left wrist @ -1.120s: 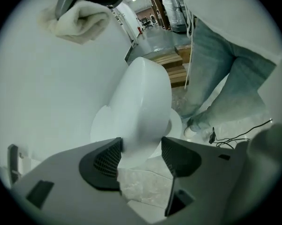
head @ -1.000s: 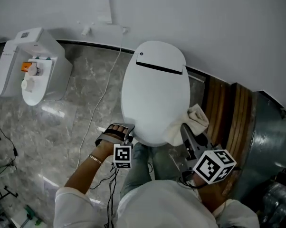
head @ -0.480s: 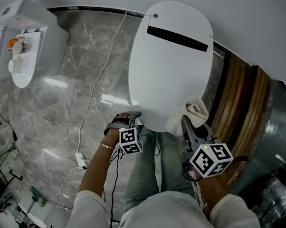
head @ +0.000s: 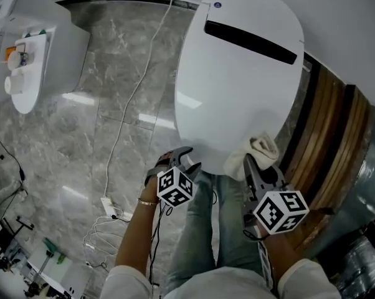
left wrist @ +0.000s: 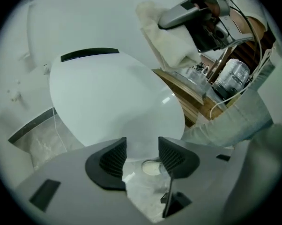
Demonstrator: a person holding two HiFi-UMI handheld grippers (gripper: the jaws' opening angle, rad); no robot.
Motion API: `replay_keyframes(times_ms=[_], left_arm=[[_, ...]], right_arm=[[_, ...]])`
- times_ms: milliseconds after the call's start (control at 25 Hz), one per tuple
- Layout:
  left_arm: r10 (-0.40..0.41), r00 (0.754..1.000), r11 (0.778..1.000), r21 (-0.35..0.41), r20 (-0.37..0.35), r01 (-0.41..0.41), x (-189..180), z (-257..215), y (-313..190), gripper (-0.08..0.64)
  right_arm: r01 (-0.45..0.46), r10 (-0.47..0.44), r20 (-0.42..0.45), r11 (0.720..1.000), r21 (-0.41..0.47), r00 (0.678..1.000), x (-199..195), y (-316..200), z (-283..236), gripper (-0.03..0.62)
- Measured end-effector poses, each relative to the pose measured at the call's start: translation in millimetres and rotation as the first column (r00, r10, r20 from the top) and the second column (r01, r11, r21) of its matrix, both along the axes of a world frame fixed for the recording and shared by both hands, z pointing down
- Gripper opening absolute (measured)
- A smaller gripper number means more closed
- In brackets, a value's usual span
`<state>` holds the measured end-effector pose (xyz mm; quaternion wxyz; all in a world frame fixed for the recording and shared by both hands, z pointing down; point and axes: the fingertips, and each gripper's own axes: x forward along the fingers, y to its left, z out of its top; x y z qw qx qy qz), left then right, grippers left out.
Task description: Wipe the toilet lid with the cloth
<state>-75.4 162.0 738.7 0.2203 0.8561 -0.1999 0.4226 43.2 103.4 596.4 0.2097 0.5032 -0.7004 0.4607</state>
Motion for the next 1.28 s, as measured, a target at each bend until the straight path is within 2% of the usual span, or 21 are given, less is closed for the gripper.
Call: replay_keyframes(times_ms=[80,160,240,320,440,600,680,760,840,960,1160,1280], left_arm=[[-0.103,0.995,0.995,-0.002,-0.004,0.103,-5,3,-10,0.181],[-0.231,0.973,0.972,-0.042,-0.011,0.231,-13,6,-17,0.111],[-0.354,0.935,0.933,-0.076,-0.013,0.352,-20,5,-25,0.080],[-0.460,0.888,0.888,-0.045,-0.030,0.458,-29,-10,-43,0.080],[-0.589,0.806,0.806,0.028,-0.052,0.591,-50,-49,-88,0.080],[-0.753,0.657,0.647,0.157,-0.018,0.746,-92,-92,-166,0.014],[-0.795,0.604,0.591,0.160,-0.050,0.791,-100,-106,-199,0.012],[-0.821,0.561,0.549,0.126,-0.100,0.826,-100,-117,-224,0.011],[-0.835,0.535,0.524,0.112,-0.127,0.844,-99,-122,-241,0.011],[-0.841,0.524,0.512,0.119,-0.134,0.851,-97,-120,-256,0.011],[-0.850,0.508,0.503,0.069,-0.139,0.861,-75,-105,-261,0.011],[-0.843,0.517,0.518,0.038,-0.146,0.855,-48,-99,-264,0.011]], right_arm=[[0.001,-0.001,-0.009,1.000,0.004,1.000,-2,-4,12,0.097],[0.004,-0.004,-0.012,1.000,0.010,1.000,-6,-10,20,0.097],[0.013,-0.013,-0.004,1.000,0.018,1.000,-13,-20,24,0.097],[0.027,-0.028,0.020,0.999,0.028,0.999,-24,-38,25,0.097],[0.053,-0.055,0.087,0.998,0.024,0.995,-49,-80,24,0.097],[0.068,-0.068,0.135,0.998,0.002,0.989,-94,-155,37,0.097],[0.074,-0.072,0.150,0.997,-0.010,0.986,-116,-189,47,0.097],[0.088,-0.082,0.161,0.996,-0.028,0.984,-134,-216,55,0.097],[0.102,-0.091,0.172,0.993,-0.054,0.981,-146,-238,63,0.097],[0.116,-0.097,0.173,0.988,-0.101,0.980,-152,-254,78,0.097],[0.079,-0.058,0.155,0.988,-0.133,0.986,-117,-255,93,0.098],[0.061,-0.039,0.154,0.989,-0.138,0.987,-83,-250,91,0.098]])
